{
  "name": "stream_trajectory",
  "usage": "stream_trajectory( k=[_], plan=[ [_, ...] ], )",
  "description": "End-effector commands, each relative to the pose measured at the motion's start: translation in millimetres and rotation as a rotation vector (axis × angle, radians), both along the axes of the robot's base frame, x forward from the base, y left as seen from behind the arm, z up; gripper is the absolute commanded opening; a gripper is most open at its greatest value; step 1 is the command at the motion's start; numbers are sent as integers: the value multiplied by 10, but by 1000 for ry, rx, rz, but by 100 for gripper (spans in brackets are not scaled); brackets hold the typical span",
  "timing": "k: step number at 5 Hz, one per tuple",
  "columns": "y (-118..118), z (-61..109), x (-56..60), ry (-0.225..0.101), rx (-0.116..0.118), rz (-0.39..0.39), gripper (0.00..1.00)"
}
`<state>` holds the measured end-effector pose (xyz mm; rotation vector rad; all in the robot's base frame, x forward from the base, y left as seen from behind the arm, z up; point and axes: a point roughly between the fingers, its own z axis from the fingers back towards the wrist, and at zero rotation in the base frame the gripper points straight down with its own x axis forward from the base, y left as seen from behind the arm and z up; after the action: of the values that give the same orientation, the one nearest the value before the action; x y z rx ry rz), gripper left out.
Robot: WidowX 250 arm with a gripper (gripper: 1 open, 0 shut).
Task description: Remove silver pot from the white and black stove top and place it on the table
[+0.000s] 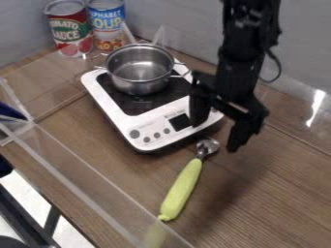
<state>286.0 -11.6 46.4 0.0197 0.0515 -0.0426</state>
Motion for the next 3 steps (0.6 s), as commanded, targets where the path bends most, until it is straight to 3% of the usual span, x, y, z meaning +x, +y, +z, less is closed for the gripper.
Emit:
stream_trajectory(
  k=[1,3],
  plan=[
    [-53,-19,38,-36,-4,-36,100],
    [-32,-12,121,-48,-1,-61,100]
  ],
)
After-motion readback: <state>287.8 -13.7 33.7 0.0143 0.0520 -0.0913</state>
